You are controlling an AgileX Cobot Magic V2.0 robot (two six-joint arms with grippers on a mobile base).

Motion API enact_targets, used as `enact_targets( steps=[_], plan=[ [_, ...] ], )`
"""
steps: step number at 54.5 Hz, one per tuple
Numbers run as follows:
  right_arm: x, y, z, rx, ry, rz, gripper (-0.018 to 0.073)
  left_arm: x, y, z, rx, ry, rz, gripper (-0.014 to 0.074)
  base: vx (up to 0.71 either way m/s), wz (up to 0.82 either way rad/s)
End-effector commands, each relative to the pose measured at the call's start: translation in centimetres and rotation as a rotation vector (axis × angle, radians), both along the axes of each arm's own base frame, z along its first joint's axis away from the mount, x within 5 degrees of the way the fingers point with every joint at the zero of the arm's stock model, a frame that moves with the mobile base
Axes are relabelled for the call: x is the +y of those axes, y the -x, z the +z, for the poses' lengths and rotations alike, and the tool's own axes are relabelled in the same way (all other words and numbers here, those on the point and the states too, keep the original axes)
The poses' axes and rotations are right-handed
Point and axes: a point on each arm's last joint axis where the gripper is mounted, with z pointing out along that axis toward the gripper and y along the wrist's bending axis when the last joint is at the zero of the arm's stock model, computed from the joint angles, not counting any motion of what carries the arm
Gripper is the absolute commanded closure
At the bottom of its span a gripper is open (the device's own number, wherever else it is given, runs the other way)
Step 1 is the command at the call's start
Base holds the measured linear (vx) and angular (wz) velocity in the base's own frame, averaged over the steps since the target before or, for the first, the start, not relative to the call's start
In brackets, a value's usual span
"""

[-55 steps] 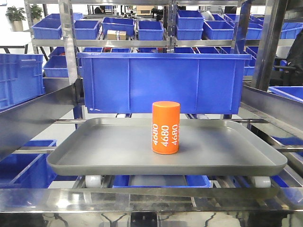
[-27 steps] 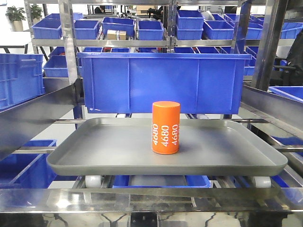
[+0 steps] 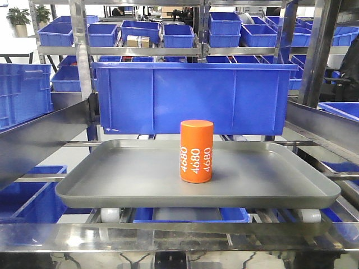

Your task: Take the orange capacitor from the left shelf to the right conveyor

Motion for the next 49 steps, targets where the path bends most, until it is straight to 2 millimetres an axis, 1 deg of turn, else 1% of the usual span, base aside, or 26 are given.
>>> enact_targets(
  steps=[1,5,9,17,21,27,31,38,49],
  plan=[
    [-0.2,0.5,1.9,-0.141,-0.028,-0.011,-0.0112,0.1,0.3,1.8,-0.109,0.037,-0.005,0.0603,0.00,0.00],
    [0.0,0.6,1.9,-0.139,-0.069,0.011,-0.0148,0.1,0.3,1.8,-0.109,0.037,-0.005,0.0603,0.00,0.00],
    [0.1,0.2,1.7,-0.109,-0.065,0.027,-0.0150,0.1,0.3,1.8,-0.109,0.037,-0.005,0.0603,0.00,0.00],
    [1.2,-1.7,0.6,-0.005,0.011,0.116,-0.0133,0.1,0.3,1.8,-0.109,0.037,-0.005,0.0603,0.00,0.00],
    [2.2,-3.1,0.0,0.040,0.043,0.200,-0.0125,0.1,0.3,1.8,-0.109,0.037,-0.005,0.0603,0.00,0.00],
    [4.3,-5.3,-0.9,0.095,0.046,0.356,-0.0121,0.1,0.3,1.8,-0.109,0.037,-0.005,0.0603,0.00,0.00],
    [5.6,-7.0,-1.7,0.132,0.057,0.428,-0.0118,0.1,0.3,1.8,-0.109,0.037,-0.005,0.0603,0.00,0.00],
    [7.7,-9.6,-3.3,0.196,0.082,0.505,-0.0113,0.1,0.3,1.8,-0.109,0.037,-0.005,0.0603,0.00,0.00],
    [10.0,-11.8,-5.1,0.262,0.093,0.565,-0.0105,0.1,0.3,1.8,-0.109,0.037,-0.005,0.0603,0.00,0.00]
  ],
)
